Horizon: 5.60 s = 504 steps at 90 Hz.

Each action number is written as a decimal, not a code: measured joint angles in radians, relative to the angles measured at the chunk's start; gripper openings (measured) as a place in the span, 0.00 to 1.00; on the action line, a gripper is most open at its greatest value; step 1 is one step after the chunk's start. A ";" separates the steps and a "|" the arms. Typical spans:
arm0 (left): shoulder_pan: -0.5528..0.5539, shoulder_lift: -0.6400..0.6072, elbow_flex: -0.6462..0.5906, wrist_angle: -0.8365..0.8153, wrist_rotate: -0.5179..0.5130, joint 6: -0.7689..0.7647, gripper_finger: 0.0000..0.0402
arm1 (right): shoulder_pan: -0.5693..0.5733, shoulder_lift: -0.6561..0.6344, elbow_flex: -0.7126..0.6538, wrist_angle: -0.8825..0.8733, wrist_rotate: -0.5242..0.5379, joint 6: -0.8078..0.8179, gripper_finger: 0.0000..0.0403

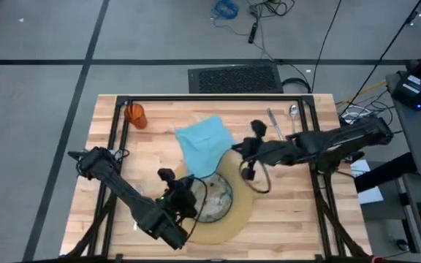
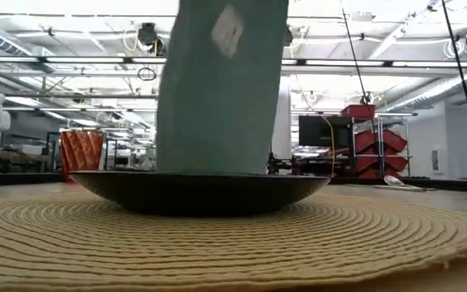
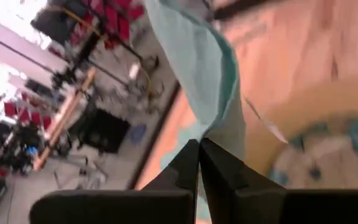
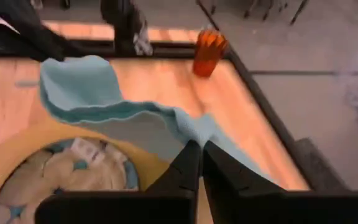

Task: Set table place
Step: Fold the blue napkin

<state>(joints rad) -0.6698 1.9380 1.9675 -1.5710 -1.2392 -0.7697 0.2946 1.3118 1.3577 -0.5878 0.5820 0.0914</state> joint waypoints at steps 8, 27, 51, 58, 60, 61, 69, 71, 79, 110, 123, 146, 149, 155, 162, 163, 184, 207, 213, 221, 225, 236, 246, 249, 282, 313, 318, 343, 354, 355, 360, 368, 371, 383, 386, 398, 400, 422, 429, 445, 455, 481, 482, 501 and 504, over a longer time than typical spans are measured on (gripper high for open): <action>0.000 0.000 0.100 -0.001 -0.060 0.105 0.00 | 0.021 -0.010 0.088 -0.074 0.050 -0.040 0.00; 0.035 -0.009 0.336 0.000 -0.109 0.347 0.00 | 0.018 0.009 0.351 -0.236 0.084 -0.133 0.00; 0.123 -0.043 0.383 0.041 -0.130 0.519 0.00 | -0.056 0.038 0.518 -0.406 0.103 -0.163 0.00; 0.157 -0.044 0.383 0.040 -0.129 0.543 0.00 | -0.102 0.043 0.516 -0.431 0.092 -0.164 0.00; 0.166 -0.044 0.383 0.040 -0.128 0.548 0.00 | -0.117 0.044 0.516 -0.438 0.088 -0.164 0.00; 0.172 -0.044 0.383 0.040 -0.127 0.551 0.00 | -0.125 0.045 0.516 -0.442 0.086 -0.165 0.00; 0.222 -0.043 0.383 0.041 -0.104 0.592 0.00 | -0.197 0.058 0.516 -0.462 0.043 -0.177 0.00; 0.237 -0.043 0.383 0.040 -0.101 0.597 0.00 | -0.215 0.063 0.516 -0.462 0.034 -0.185 0.00; 0.297 -0.043 0.383 0.038 -0.086 0.630 0.00 | -0.286 0.080 0.515 -0.453 -0.011 -0.218 0.00; 0.468 -0.043 0.383 0.036 0.039 0.724 0.00 | -0.501 0.104 0.515 -0.411 -0.176 -0.287 0.00; 0.506 -0.043 0.383 0.036 0.089 0.723 0.00 | -0.559 0.136 0.515 -0.427 -0.248 -0.286 0.00; 0.561 -0.043 0.365 0.039 0.157 0.682 0.00 | -0.662 0.233 0.515 -0.431 -0.380 -0.297 0.00; 0.573 -0.045 0.337 0.037 0.170 0.670 0.00 | -0.673 0.247 0.515 -0.440 -0.397 -0.298 0.00; 0.597 -0.046 0.258 0.018 0.188 0.627 0.00 | -0.697 0.272 0.514 -0.463 -0.444 -0.298 0.00; 0.622 -0.040 0.146 0.008 0.194 0.585 0.00 | -0.720 0.297 0.513 -0.491 -0.476 -0.304 0.00; 0.626 -0.039 0.129 0.011 0.194 0.580 0.00 | -0.724 0.300 0.513 -0.494 -0.481 -0.305 0.00; 0.705 -0.063 -0.172 0.096 0.179 0.514 0.00 | -0.814 0.328 0.431 -0.407 -0.578 -0.352 0.00; 0.775 -0.183 -0.300 0.214 0.184 0.548 0.00 | -0.892 0.374 0.333 -0.214 -0.709 -0.418 0.00; 0.777 -0.211 -0.302 0.225 0.192 0.552 0.00 | -0.889 0.398 0.332 -0.195 -0.713 -0.422 0.00; 0.764 -0.253 -0.301 0.257 0.255 0.582 0.00 | -0.879 0.406 0.332 -0.218 -0.713 -0.421 0.00; 0.755 -0.267 -0.301 0.283 0.313 0.596 0.00 | -0.869 0.405 0.332 -0.234 -0.713 -0.420 0.00; 0.732 -0.327 -0.349 0.459 0.577 0.661 0.00 | -0.829 0.385 0.333 -0.330 -0.711 -0.400 0.00; 0.709 -0.416 -0.494 0.667 0.887 0.706 0.00 | -0.774 0.335 0.333 -0.414 -0.713 -0.370 0.00; 0.698 -0.449 -0.552 0.725 0.957 0.698 0.00 | -0.757 0.320 0.333 -0.432 -0.713 -0.362 0.00; 0.435 -0.570 -1.159 1.794 0.894 0.600 0.00 | -0.584 0.158 0.334 -0.489 -0.719 -0.191 0.00; 0.416 -0.363 -1.134 2.141 0.867 0.576 0.18 | -0.582 0.154 0.334 -0.484 -0.711 -0.144 0.00; 0.413 -0.329 -1.135 2.115 0.857 0.537 0.25 | -0.583 0.154 0.334 -0.485 -0.709 -0.144 0.00; 0.417 -0.203 -1.137 2.080 0.696 0.366 0.38 | -0.589 0.154 0.334 -0.507 -0.709 -0.156 0.00; 0.460 -0.190 -1.139 2.117 0.659 0.150 0.38 | -0.596 0.154 0.334 -0.524 -0.708 -0.163 0.00; 0.468 -0.191 -1.140 2.119 0.651 0.129 0.38 | -0.596 0.154 0.334 -0.524 -0.708 -0.163 0.00; 0.503 -0.191 -1.150 2.124 0.613 0.008 0.37 | -0.596 0.154 0.334 -0.524 -0.708 -0.163 0.00; 0.552 -0.195 -1.173 2.135 0.609 -0.137 0.36 | -0.596 0.154 0.334 -0.523 -0.708 -0.163 0.00; 0.568 -0.197 -1.175 2.141 0.625 -0.186 0.36 | -0.596 0.154 0.334 -0.524 -0.708 -0.164 0.00; 0.612 -0.198 -1.180 2.152 0.680 -0.270 0.36 | -0.596 0.154 0.334 -0.524 -0.708 -0.176 0.00; 0.617 -0.198 -1.181 2.171 0.681 -0.271 0.36 | -0.596 0.154 0.334 -0.524 -0.708 -0.180 0.00; 0.622 -0.199 -1.180 2.220 0.685 -0.290 0.36 | -0.596 0.154 0.334 -0.524 -0.708 -0.191 0.00; 0.623 -0.199 -1.180 2.210 0.685 -0.307 0.36 | -0.596 0.154 0.334 -0.524 -0.708 -0.194 0.00; 0.625 -0.183 -1.185 2.166 0.643 -0.372 0.36 | -0.596 0.154 0.334 -0.523 -0.709 -0.205 0.00; 0.631 -0.185 -1.184 2.172 0.626 -0.376 0.36 | -0.596 0.154 0.334 -0.520 -0.709 -0.207 0.00; 0.651 -0.184 -1.184 2.169 0.627 -0.377 0.36 | -0.596 0.154 0.334 -0.516 -0.709 -0.207 0.00; 0.666 -0.184 -1.184 2.168 0.632 -0.404 0.36 | -0.596 0.154 0.334 -0.514 -0.709 -0.206 0.00; 0.680 -0.184 -1.184 2.194 0.645 -0.404 0.36 | -0.596 0.154 0.334 -0.491 -0.709 -0.203 0.00; 0.681 -0.183 -1.184 2.194 0.645 -0.404 0.36 | -0.596 0.154 0.334 -0.488 -0.709 -0.203 0.00; 0.684 -0.089 -1.171 2.435 0.646 -0.357 0.36 | -0.596 0.154 0.334 -0.484 -0.711 -0.204 0.00; 0.683 -0.074 -1.167 2.442 0.645 -0.352 0.36 | -0.596 0.154 0.334 -0.483 -0.711 -0.203 0.00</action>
<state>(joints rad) 0.0132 1.8639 0.8010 0.8711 -0.5938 -1.1217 -0.3016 1.4658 1.6913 -1.0709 -0.1287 -0.1120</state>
